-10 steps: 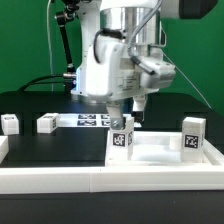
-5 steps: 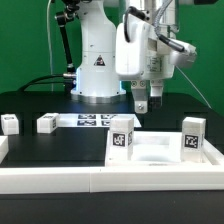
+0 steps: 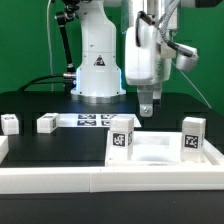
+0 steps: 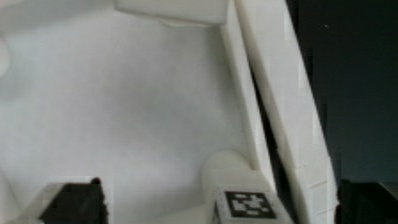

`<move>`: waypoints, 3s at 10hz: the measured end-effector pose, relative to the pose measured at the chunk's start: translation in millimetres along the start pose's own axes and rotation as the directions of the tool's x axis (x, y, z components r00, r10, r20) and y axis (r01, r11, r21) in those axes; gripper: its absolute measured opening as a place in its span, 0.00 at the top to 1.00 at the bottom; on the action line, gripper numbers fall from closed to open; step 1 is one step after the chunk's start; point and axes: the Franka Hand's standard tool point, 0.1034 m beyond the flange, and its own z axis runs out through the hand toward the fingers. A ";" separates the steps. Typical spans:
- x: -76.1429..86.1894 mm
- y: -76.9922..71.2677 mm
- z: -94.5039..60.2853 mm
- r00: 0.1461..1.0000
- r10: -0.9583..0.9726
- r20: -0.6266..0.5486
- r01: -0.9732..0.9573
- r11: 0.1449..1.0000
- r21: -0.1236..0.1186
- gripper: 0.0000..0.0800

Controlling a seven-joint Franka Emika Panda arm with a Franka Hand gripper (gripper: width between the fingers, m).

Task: Assemble square table

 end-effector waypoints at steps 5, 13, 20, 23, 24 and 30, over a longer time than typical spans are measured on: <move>-1.3 2.9 2.9 1.000 -0.018 -0.010 0.019 1.000 0.017 0.19; -14.3 35.6 19.0 0.998 -0.057 -0.025 0.057 0.998 -0.024 0.19; -14.2 64.7 33.3 0.965 -0.260 -0.035 0.258 0.964 -0.058 0.19; -13.7 65.2 34.3 0.965 -0.261 -0.037 0.258 0.964 -0.060 0.19; -13.7 66.9 35.4 0.967 -0.252 -0.039 0.249 0.966 -0.061 0.19; -12.9 106.4 56.6 0.964 -0.258 -0.070 0.249 0.962 -0.109 0.19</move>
Offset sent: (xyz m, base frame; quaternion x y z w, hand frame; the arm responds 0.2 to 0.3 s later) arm 0.0000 0.0000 0.0000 0.0000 0.0000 0.0000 1.0000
